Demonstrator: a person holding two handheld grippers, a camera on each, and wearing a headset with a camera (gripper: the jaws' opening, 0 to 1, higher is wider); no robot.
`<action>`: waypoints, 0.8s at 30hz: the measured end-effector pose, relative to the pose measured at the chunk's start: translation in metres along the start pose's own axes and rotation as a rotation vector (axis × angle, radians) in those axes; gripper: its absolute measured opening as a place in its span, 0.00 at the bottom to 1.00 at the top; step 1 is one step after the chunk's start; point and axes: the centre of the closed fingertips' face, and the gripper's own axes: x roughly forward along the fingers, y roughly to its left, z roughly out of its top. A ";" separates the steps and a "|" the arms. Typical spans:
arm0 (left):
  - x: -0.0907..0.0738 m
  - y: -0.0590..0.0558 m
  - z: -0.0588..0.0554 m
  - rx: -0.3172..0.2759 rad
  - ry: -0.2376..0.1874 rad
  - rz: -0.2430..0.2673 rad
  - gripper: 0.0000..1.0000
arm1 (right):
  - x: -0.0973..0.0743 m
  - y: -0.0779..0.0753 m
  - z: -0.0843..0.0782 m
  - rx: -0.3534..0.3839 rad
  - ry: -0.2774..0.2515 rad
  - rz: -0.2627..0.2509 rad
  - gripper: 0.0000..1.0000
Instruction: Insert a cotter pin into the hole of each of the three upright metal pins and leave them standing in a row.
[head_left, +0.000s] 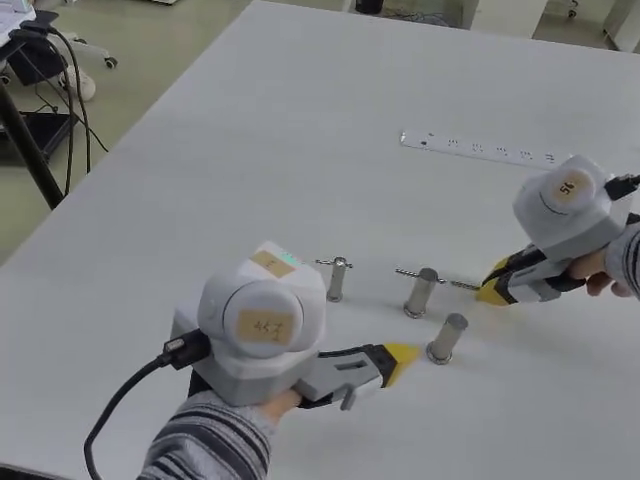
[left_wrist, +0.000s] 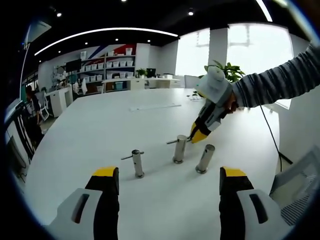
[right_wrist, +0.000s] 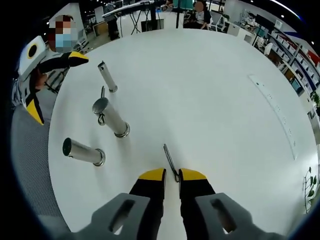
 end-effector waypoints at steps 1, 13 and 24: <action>0.000 0.000 0.000 0.000 -0.002 -0.001 0.81 | 0.000 0.000 0.000 0.002 0.003 -0.001 0.05; 0.000 -0.003 0.002 0.001 -0.006 -0.014 0.77 | 0.002 -0.005 -0.002 -0.010 0.001 -0.048 0.00; 0.001 -0.014 0.000 0.010 0.005 -0.063 0.74 | -0.014 -0.006 0.006 -0.011 -0.101 -0.128 0.00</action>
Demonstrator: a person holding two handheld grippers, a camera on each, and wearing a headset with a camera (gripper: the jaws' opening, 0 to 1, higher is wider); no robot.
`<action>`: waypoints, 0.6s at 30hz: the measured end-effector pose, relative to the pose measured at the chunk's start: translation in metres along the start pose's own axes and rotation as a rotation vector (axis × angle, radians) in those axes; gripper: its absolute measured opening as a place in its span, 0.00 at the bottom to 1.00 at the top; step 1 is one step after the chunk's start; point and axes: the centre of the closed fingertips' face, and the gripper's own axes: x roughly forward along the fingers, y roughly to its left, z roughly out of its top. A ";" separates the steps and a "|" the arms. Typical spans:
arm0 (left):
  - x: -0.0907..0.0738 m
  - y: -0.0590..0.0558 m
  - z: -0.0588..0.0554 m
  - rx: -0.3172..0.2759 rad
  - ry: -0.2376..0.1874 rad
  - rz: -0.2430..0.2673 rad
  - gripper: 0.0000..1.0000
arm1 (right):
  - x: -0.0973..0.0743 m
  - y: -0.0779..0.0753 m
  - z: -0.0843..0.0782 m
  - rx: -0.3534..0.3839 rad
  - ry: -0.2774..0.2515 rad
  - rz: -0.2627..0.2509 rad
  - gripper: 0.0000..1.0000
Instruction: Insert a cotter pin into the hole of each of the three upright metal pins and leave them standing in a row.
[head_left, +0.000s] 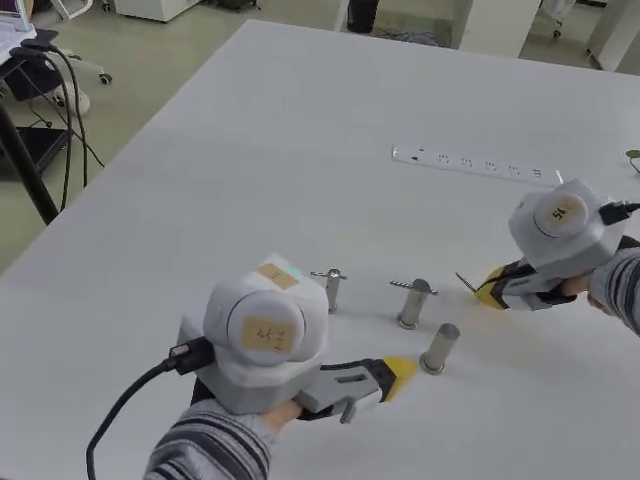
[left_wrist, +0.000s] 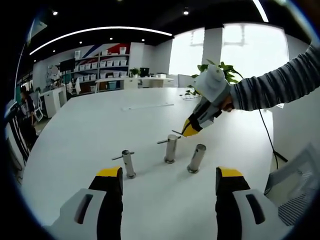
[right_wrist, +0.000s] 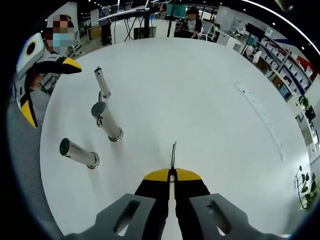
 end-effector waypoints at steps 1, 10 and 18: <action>0.000 0.000 0.000 0.001 -0.001 -0.001 0.73 | -0.004 -0.001 0.002 -0.023 -0.007 -0.012 0.00; 0.000 -0.007 0.003 0.012 -0.013 -0.026 0.67 | -0.032 0.021 0.016 -0.235 -0.068 -0.024 0.00; 0.001 -0.014 0.007 0.023 -0.030 -0.057 0.63 | -0.050 0.042 0.022 -0.338 -0.090 -0.030 0.00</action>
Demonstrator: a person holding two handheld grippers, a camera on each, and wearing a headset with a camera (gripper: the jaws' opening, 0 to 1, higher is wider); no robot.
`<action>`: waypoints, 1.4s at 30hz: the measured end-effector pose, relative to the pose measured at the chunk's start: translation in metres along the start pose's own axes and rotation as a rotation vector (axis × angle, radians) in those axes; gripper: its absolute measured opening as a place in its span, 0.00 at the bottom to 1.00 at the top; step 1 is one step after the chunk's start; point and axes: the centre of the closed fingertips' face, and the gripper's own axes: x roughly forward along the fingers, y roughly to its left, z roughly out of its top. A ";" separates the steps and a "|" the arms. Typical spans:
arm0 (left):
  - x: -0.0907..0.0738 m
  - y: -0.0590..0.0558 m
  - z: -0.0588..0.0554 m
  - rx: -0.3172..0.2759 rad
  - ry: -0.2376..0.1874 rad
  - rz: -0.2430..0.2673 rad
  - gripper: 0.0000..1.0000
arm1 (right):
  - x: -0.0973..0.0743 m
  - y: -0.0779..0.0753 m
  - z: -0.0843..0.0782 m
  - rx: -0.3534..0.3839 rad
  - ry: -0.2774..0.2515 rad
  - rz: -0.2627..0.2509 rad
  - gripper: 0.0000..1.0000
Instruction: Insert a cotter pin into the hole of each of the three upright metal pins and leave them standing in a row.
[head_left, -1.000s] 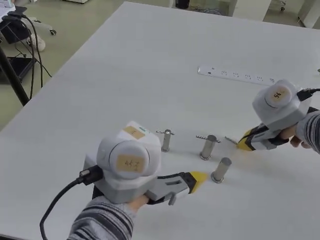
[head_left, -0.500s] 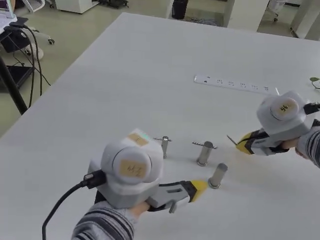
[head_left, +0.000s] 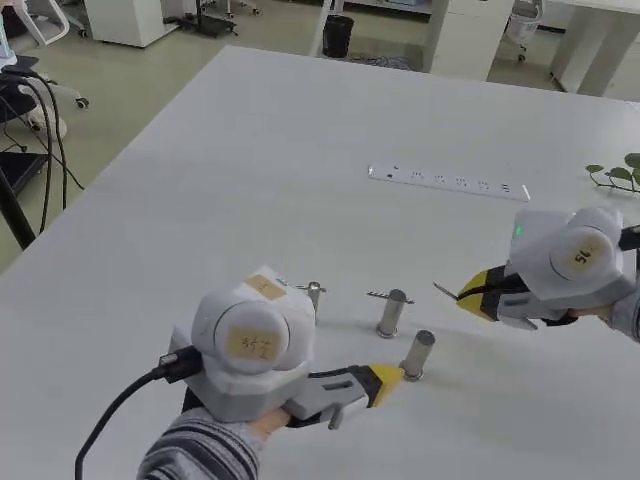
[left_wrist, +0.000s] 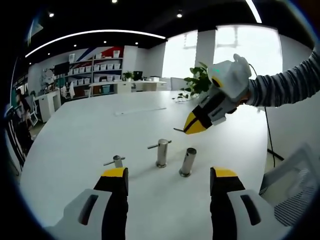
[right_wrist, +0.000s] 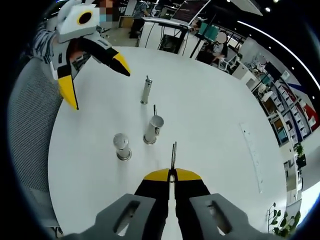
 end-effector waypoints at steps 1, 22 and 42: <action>0.000 -0.002 0.002 0.000 -0.009 -0.008 0.62 | -0.003 0.003 0.002 -0.014 -0.001 -0.001 0.00; 0.002 -0.029 0.007 -0.082 -0.038 -0.152 0.41 | -0.020 0.063 0.029 -0.205 -0.067 0.069 0.00; 0.000 -0.046 0.006 -0.298 -0.043 -0.274 0.11 | -0.023 0.090 0.052 -0.325 -0.108 0.108 0.00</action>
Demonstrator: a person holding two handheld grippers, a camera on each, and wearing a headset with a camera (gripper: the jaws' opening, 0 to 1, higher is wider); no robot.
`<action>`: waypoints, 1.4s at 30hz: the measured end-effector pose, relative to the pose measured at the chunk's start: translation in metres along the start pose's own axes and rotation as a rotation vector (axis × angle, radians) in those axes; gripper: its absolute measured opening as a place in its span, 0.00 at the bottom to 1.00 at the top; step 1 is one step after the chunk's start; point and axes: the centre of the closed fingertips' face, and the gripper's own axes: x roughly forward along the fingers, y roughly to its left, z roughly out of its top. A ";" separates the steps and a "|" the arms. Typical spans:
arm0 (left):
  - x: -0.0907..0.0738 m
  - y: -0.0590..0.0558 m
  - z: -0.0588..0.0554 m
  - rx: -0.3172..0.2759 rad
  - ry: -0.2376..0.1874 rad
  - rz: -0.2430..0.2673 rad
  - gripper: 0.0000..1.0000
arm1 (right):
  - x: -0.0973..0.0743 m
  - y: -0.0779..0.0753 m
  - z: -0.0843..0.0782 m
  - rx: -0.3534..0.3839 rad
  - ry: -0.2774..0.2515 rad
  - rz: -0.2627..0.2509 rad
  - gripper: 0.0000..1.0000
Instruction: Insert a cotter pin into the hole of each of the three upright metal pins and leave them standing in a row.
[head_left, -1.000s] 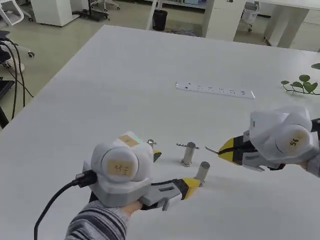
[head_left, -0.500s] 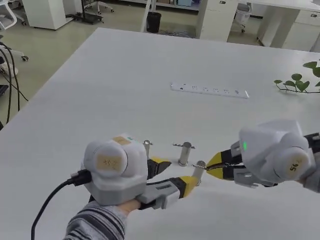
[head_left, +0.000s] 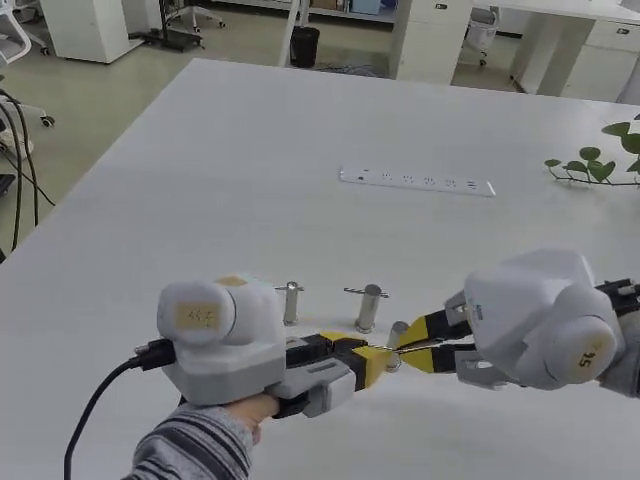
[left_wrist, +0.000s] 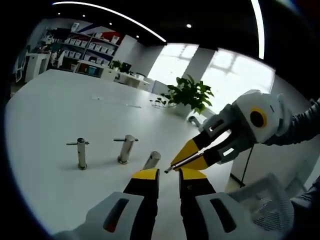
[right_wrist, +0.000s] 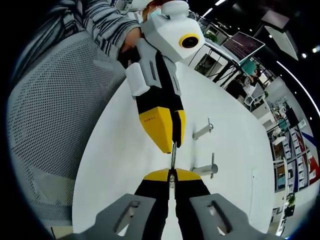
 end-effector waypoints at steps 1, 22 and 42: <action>0.000 -0.001 0.000 -0.004 -0.003 -0.005 0.09 | 0.000 0.000 0.000 -0.001 0.000 -0.002 0.00; -0.001 -0.003 0.000 -0.081 -0.023 -0.021 0.00 | 0.001 0.000 0.011 -0.011 -0.018 -0.004 0.00; 0.002 -0.014 -0.007 0.165 0.045 -0.043 0.00 | -0.001 0.007 0.002 0.115 -0.022 0.055 0.01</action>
